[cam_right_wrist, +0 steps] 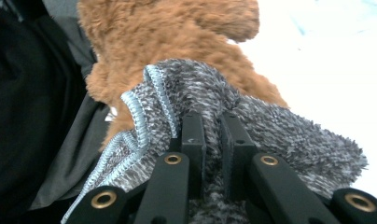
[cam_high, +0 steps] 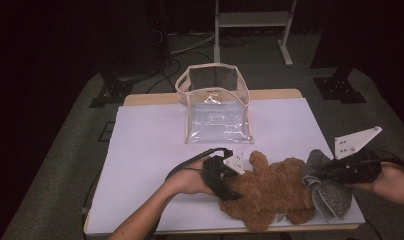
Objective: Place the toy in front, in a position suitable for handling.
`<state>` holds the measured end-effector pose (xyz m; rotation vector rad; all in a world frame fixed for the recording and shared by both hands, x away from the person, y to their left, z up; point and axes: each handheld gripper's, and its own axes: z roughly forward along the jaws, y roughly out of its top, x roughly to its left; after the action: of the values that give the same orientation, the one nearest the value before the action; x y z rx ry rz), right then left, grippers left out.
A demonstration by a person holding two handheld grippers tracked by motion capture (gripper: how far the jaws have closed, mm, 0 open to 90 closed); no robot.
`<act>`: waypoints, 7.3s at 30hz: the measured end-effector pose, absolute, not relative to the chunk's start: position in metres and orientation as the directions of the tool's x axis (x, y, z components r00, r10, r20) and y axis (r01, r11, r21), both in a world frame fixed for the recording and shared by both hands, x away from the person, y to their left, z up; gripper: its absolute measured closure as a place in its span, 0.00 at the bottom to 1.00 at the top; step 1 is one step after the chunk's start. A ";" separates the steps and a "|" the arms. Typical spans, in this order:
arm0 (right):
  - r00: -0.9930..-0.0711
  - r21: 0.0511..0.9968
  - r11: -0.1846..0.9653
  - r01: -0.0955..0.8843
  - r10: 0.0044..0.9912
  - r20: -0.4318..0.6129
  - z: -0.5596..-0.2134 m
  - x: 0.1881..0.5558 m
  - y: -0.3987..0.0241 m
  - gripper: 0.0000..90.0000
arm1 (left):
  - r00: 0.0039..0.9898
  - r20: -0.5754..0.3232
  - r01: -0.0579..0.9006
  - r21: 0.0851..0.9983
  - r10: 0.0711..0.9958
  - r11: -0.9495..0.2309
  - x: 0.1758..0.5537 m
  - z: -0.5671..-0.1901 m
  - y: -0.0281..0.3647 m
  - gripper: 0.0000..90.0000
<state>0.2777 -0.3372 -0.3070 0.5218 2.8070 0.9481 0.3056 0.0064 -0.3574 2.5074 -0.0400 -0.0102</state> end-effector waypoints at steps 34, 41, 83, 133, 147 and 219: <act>-0.974 0.643 0.740 0.199 0.220 0.048 -0.347 0.288 -0.278 0.90 | 0.999 -0.044 0.013 0.617 -0.018 -0.787 0.314 -0.358 0.017 0.27; -0.976 0.639 0.745 0.193 0.213 0.046 -0.350 0.280 -0.279 0.90 | 0.996 -0.090 0.042 0.611 -0.017 -0.790 0.316 -0.363 0.013 0.21; -0.985 0.645 0.756 0.110 0.169 -0.031 -0.359 0.274 -0.222 0.90 | 0.994 0.109 -0.028 0.506 0.031 -0.862 0.308 -0.347 0.046 0.50; -0.979 0.676 0.729 0.106 0.197 -0.059 -0.339 0.283 -0.238 0.90 | 0.992 0.129 -0.058 0.519 0.012 -0.853 0.290 -0.354 0.044 0.54; -0.970 0.672 0.722 0.165 0.242 -0.022 -0.339 0.287 -0.274 0.90 | 0.992 0.122 -0.052 0.516 0.013 -0.855 0.292 -0.352 0.043 0.55; -0.972 0.663 0.716 0.217 0.220 0.081 -0.357 0.267 -0.281 0.90 | 0.994 0.104 -0.080 0.551 -0.027 -0.830 0.281 -0.353 0.042 0.57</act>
<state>0.2673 -0.2811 -0.3575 0.3703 2.9069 1.1231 0.2812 0.0420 -0.3532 2.5493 -0.0750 0.1225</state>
